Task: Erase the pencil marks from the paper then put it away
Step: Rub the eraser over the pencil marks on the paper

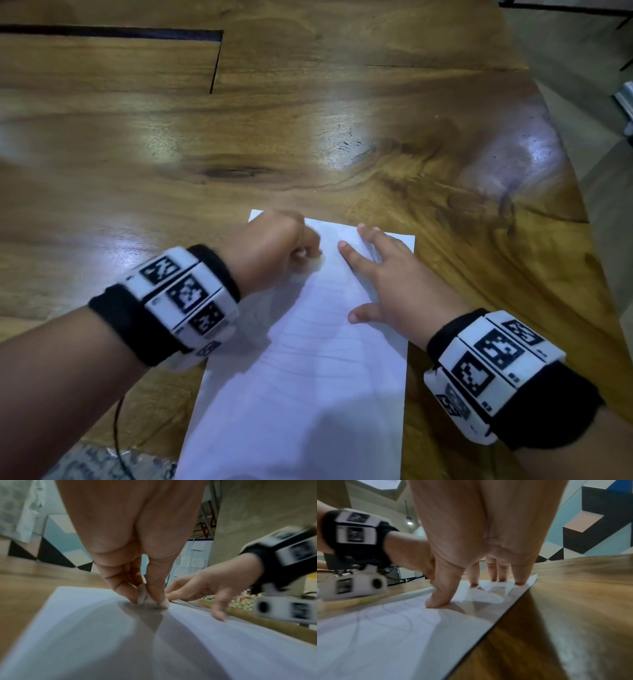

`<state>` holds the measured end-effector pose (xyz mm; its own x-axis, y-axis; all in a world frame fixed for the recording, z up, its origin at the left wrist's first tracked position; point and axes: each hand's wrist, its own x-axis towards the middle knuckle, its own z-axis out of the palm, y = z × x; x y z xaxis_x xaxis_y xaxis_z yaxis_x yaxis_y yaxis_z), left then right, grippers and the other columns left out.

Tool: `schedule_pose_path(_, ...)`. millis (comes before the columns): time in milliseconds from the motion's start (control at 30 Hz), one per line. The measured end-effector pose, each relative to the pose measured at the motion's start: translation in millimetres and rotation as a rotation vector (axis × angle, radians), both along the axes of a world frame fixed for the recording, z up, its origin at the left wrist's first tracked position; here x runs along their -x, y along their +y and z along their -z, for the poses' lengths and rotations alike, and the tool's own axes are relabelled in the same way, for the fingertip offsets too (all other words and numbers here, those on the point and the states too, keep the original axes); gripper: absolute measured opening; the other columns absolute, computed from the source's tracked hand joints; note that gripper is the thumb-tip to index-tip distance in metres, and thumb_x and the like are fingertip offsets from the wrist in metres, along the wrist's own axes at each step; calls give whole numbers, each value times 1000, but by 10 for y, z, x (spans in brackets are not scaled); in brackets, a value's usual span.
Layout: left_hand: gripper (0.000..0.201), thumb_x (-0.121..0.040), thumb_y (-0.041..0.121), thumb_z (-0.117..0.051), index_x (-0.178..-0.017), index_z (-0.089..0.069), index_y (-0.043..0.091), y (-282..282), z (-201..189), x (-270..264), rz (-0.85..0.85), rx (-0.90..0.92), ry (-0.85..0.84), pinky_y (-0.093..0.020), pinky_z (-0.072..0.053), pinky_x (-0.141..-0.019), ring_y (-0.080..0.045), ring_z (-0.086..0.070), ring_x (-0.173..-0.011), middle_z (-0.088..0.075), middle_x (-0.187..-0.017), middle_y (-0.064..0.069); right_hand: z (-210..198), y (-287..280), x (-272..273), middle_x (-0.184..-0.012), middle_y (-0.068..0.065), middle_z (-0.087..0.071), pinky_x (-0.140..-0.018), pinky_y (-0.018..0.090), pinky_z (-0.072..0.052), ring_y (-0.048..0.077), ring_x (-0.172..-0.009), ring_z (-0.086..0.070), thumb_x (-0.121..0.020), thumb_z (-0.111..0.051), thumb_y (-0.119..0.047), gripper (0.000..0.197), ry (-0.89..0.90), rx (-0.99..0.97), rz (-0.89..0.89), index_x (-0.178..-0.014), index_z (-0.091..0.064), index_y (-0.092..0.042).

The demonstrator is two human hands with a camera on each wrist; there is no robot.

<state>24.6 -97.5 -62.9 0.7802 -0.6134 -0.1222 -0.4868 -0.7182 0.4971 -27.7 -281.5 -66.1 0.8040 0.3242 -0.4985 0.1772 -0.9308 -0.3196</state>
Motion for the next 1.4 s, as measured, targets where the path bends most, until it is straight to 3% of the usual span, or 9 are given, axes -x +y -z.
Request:
schedule_pose_path(167, 13, -70, 30, -65, -67, -70, 19, 354, -52, 295, 59, -111, 221, -11, -33, -54, -12, -56, -59, -59, -64, 5, -35, 9, 0, -156, -3, 10, -115, 25, -8, 17, -143, 7, -82, -67, -43, 95, 10, -7, 5, -151, -3, -30)
schedule_pose_path(400, 19, -74, 29, -69, -66, -68, 11, 0, 22, 18, -93, 18, 4, -27, -34, -56, -24, -55, -63, -59, -67, -8, -42, 22, 5, -151, -5, -3, -113, 25, -13, 17, -141, 2, -82, -65, -44, 94, -16, -3, -22, -151, -5, -27)
schedule_pose_path(500, 28, -71, 37, -58, -57, -57, 13, 246, 35, 238, 0, -4, 77, -23, -29, -49, -13, -47, -52, -51, -57, 2, -27, 14, 13, -150, -5, -4, -112, 24, -15, 16, -140, 0, -82, -66, -44, 94, -20, -13, -11, -151, -5, -27)
schedule_pose_path(567, 10, -71, 27, -66, -67, -62, 19, 376, 26, 309, 21, -114, 184, -17, -33, -51, -4, -47, -58, -50, -60, 11, -19, 5, 18, -150, -5, -4, -112, 25, -17, 16, -140, -1, -82, -66, -44, 94, -24, -18, -12, -151, -5, -27)
schedule_pose_path(833, 8, -76, 18, -69, -79, -68, 11, -105, 9, -136, -125, -20, 5, -25, -30, -59, -16, -46, -70, -58, -78, -4, -11, -4, 22, -151, -6, -5, -111, 22, -14, 13, -139, -1, -82, -65, -45, 94, -30, -29, -9, -151, -3, -28)
schedule_pose_path(967, 21, -73, 36, -60, -64, -54, 19, 285, 21, 199, -1, 3, 93, -17, -27, -52, -5, -42, -55, -42, -58, 10, -10, -14, 25, -152, -5, -4, -112, 24, -14, 14, -140, 0, -83, -65, -45, 94, -32, -24, -14, -151, -2, -28)
schedule_pose_path(1133, 10, -67, 9, -75, -69, -70, 18, 383, 4, 177, -42, -100, 208, -6, -34, -55, 3, -48, -59, -54, -62, 13, -33, 42, 42, -150, -4, -4, -113, 24, -10, 16, -140, 1, -82, -62, -52, 97, -38, 5, -13, -151, 1, -29)
schedule_pose_path(1267, 10, -74, 22, -73, -75, -69, 13, 148, -6, -18, -162, 6, 80, -24, -38, -59, -18, -55, -66, -60, -72, -2, -43, 93, 36, -148, -2, -6, -113, 26, -13, 18, -140, -1, -79, -61, -57, 99, -56, 41, -16, -150, 3, -32)
schedule_pose_path(1400, 22, -74, 33, -62, -60, -55, 18, 340, 56, 223, -26, 55, 20, -19, -27, -50, -2, -41, -54, -43, -60, 9, -48, 97, 40, -147, -1, -7, -113, 25, -12, 18, -139, -1, -79, -61, -58, 99, -60, 53, -21, -150, 3, -32)
